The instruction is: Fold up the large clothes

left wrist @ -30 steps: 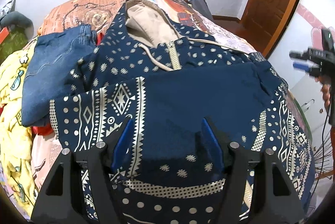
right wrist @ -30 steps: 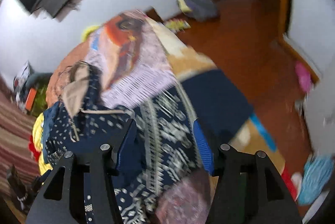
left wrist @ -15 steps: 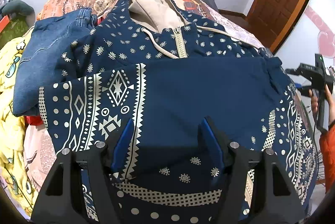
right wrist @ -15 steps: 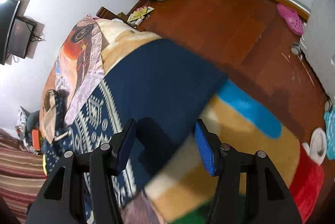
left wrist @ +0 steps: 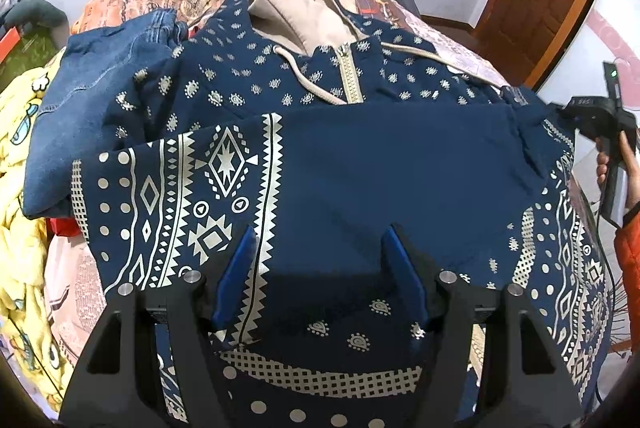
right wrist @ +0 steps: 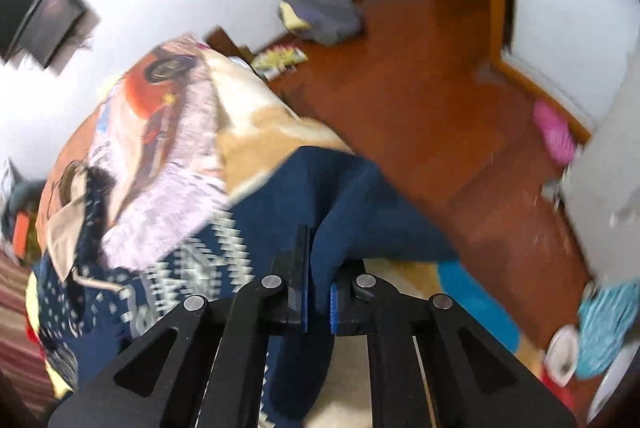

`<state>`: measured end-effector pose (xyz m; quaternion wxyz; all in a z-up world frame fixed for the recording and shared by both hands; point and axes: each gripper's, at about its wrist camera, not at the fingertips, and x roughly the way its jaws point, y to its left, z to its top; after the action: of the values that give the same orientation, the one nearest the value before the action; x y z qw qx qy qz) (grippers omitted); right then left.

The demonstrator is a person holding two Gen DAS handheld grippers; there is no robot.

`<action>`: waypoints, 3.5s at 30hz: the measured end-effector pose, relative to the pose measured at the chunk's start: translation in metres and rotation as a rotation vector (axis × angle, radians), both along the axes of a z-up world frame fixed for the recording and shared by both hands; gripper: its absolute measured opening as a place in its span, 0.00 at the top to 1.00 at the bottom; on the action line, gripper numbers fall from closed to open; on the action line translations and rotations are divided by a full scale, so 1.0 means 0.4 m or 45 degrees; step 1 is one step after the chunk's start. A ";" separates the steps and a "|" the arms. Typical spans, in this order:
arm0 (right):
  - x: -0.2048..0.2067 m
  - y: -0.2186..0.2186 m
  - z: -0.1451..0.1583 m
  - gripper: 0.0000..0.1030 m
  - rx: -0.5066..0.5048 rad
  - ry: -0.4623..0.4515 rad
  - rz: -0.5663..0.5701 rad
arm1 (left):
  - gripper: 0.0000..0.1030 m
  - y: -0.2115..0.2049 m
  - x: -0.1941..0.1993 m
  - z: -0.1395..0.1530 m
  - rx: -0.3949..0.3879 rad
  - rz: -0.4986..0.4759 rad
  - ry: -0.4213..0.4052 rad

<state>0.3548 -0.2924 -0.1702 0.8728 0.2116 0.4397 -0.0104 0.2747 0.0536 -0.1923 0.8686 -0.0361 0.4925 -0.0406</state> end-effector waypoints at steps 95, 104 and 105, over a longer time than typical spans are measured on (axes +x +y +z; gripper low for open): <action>-0.207 0.760 0.166 0.93 0.204 -0.035 0.925 | 0.36 0.214 -0.198 0.152 -0.072 0.183 -0.227; -0.264 0.875 0.000 0.93 0.081 0.260 1.101 | 0.36 0.305 -0.244 0.106 -0.137 0.284 -0.163; -0.269 0.873 0.000 0.93 0.075 0.266 1.111 | 0.36 0.306 -0.246 0.101 -0.147 0.287 -0.154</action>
<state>0.2471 0.0568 -0.1703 0.7400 0.0290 0.5738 0.3497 0.1764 0.1762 -0.1520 0.8923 -0.1383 0.4288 0.0268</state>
